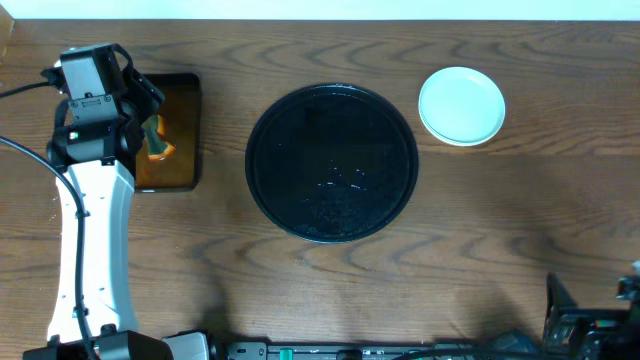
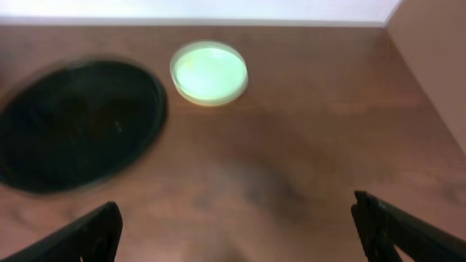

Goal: Clean dirty plates on tray and stack at the side

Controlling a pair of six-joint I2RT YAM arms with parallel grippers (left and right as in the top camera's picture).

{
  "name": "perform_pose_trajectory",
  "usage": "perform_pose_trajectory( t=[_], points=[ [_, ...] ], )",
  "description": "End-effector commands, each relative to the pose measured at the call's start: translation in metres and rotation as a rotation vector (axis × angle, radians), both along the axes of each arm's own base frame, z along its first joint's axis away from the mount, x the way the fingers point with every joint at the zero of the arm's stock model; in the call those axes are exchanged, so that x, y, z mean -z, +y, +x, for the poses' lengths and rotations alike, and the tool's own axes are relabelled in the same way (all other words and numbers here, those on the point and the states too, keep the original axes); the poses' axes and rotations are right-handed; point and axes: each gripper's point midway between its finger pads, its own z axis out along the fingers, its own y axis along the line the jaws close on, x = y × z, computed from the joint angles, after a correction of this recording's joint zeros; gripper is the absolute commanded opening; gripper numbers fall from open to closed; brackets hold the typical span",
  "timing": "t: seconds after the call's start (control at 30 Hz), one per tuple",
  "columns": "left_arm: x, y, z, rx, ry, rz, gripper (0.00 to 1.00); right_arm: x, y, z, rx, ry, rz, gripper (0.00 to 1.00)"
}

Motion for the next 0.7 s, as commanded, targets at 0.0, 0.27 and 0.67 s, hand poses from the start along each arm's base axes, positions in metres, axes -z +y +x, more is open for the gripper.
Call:
perform_pose_trajectory(
  t=[0.0,0.27,0.67],
  points=[
    [0.004,0.0,0.0,-0.011,0.006,-0.007,0.8,0.015,-0.007,-0.01,0.03,0.049,-0.02,0.99],
    [0.004,0.0,0.0,-0.011,0.006,-0.007,0.8,0.01,0.007,0.023,-0.019,-0.155,-0.04,0.99],
    [0.004,0.0,0.0,-0.011,0.006,-0.007,0.8,0.063,0.006,0.097,0.09,-0.496,-0.038,0.99]
  ],
)
